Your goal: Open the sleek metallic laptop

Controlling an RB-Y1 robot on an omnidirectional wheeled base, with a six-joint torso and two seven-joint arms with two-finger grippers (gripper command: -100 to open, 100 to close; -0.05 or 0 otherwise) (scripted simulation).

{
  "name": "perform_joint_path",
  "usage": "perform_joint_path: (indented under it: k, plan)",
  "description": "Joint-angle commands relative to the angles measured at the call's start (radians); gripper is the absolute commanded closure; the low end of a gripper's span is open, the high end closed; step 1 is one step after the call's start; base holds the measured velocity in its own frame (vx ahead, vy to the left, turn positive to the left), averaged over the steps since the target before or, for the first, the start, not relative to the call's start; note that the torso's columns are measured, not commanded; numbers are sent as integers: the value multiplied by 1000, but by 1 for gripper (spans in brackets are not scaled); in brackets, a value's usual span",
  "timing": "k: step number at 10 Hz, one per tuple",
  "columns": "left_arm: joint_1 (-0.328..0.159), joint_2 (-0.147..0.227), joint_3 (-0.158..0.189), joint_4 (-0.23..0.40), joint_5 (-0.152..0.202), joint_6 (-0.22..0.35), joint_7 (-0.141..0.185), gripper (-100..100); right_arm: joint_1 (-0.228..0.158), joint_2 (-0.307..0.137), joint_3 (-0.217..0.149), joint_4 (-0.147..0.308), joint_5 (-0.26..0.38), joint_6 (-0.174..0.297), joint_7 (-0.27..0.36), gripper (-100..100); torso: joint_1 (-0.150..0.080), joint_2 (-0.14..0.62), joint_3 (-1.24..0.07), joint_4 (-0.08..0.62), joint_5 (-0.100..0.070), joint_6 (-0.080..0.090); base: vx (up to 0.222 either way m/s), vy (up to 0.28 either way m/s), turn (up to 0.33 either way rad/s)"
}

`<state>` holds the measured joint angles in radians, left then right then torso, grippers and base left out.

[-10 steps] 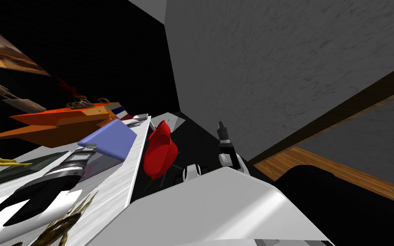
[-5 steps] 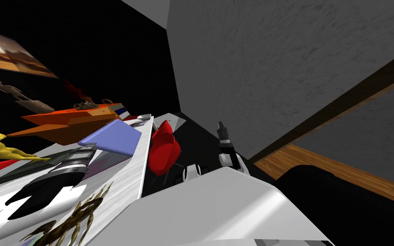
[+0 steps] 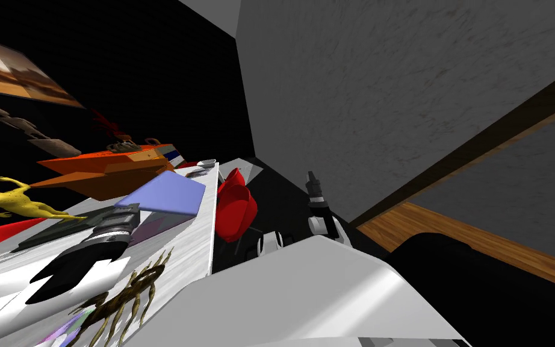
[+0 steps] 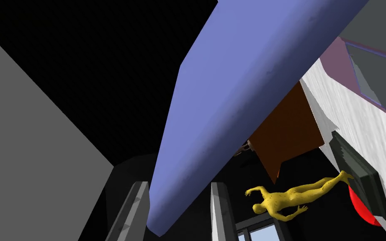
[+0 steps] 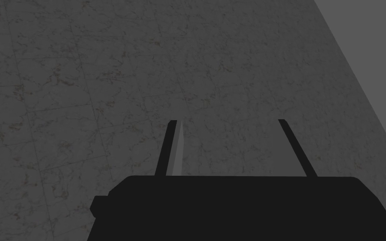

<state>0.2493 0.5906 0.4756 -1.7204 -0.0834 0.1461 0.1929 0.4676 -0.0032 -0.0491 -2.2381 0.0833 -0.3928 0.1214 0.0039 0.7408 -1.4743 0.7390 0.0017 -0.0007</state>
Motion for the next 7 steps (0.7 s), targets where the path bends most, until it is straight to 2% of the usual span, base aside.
perform_joint_path:
  k: [1,3,7]
  plan:
    - [-40,-58,-4,43,58,-19,54,100,0,0,0,0,0,0,0,0,-1,0,0,0,0,1,-30,1,-95]
    - [-49,-71,-4,53,72,-24,66,100,0,0,0,0,0,0,0,0,-10,-7,-4,-2,-3,4,-10,4,-34]
    - [-49,-71,-4,53,72,-24,66,100,0,0,0,0,0,0,0,0,-6,1,0,1,-4,0,1,-1,5]
